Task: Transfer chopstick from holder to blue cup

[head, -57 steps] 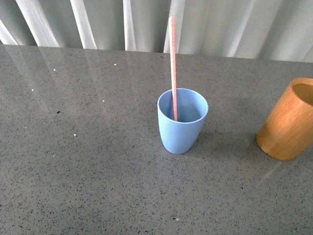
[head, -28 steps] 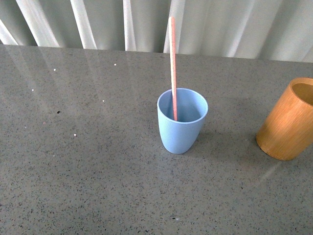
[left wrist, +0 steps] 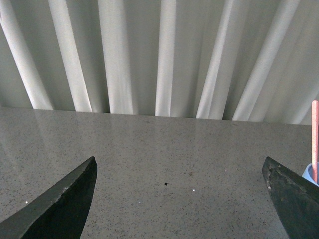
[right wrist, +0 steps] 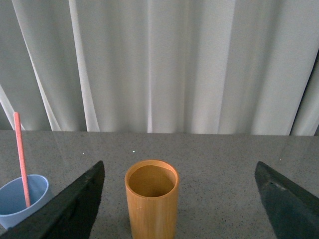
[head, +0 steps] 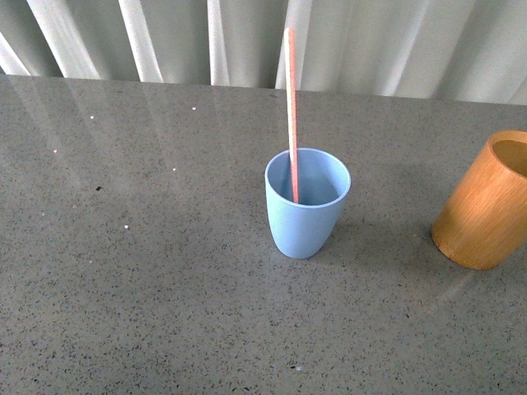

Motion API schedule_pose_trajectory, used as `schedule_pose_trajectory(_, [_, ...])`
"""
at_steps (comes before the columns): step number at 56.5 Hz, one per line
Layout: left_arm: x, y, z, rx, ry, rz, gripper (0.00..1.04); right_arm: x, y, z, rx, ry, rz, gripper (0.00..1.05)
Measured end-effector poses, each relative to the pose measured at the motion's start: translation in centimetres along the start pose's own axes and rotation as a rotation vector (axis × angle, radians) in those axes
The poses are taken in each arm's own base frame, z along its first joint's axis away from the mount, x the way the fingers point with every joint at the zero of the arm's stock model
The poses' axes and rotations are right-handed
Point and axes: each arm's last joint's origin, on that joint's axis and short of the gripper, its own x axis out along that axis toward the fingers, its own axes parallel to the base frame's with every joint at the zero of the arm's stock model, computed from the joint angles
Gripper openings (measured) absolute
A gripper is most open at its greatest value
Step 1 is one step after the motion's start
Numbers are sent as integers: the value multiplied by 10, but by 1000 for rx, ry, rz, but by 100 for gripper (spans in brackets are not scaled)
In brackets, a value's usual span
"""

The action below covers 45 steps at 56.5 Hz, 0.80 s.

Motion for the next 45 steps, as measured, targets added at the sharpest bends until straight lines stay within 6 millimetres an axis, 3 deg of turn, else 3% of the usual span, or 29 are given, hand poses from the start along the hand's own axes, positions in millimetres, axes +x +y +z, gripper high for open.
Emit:
schedule_pose_trajectory(3, [0,0,0,0,0,0,98,0,0,0,2,0,0,97])
schedule_pose_trajectory(45, [0,0,0,0,0,0,98,0,0,0,2,0,0,95])
